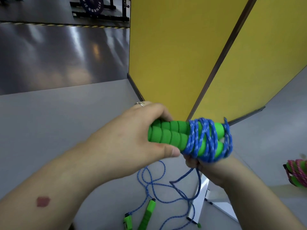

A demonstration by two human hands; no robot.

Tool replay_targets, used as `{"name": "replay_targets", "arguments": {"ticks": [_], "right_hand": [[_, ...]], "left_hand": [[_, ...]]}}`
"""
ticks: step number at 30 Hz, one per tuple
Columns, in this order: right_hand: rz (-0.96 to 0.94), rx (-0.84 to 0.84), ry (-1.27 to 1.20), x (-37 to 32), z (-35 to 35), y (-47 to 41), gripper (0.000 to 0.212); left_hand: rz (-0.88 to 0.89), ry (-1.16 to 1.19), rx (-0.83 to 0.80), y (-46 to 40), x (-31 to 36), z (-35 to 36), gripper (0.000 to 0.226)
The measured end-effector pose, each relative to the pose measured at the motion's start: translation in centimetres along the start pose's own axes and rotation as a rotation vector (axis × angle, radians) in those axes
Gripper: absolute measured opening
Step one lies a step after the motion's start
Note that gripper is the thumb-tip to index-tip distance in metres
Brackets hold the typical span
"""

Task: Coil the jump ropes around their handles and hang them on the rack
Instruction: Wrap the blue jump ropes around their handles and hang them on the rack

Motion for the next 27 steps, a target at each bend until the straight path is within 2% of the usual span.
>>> {"name": "replay_targets", "arguments": {"ticks": [2, 4, 6, 9, 13, 17, 21, 27], "right_hand": [[0.092, -0.020, -0.135, 0.4, -1.1, -0.1, 0.051], [0.057, -0.138, 0.036, -0.5, -0.5, 0.0, 0.061], [-0.003, -0.120, 0.221, -1.2, 0.2, -0.1, 0.053], [-0.077, 0.003, 0.372, -2.3, 0.6, 0.5, 0.023], [-0.207, 0.131, 0.555, -4.0, 1.3, 1.5, 0.002], [-0.335, 0.156, 0.569, -5.3, 1.8, 2.8, 0.011], [-0.419, 0.147, 0.624, -5.8, 2.9, 3.8, 0.014], [-0.533, 0.162, 0.754, -5.0, 4.3, 4.2, 0.022]], "left_hand": [[0.019, 0.018, -0.143, 0.3, 0.1, 0.4, 0.053], [0.063, -0.035, -0.249, 0.3, 0.0, 1.2, 0.062], [0.091, -0.124, -0.280, 0.1, -0.5, 1.7, 0.066], [0.054, -0.234, -0.293, 0.0, -1.3, 2.1, 0.063], [-0.033, -0.324, -0.200, -0.2, -2.2, 2.1, 0.059], [-0.106, -0.377, -0.039, -0.5, -2.9, 1.9, 0.051], [-0.194, -0.309, 0.115, -0.6, -3.0, 1.7, 0.047], [-0.253, -0.231, 0.243, -0.8, -2.7, 1.3, 0.044]]}}
Point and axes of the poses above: each hand's wrist, its own y-axis away from the middle knuckle, its own z-axis out of the palm, x = y × z, the point moved 3 cm from there along -y, towards the middle knuckle, and after that the axes turned 4 degrees about y, right-handed, at the moved point
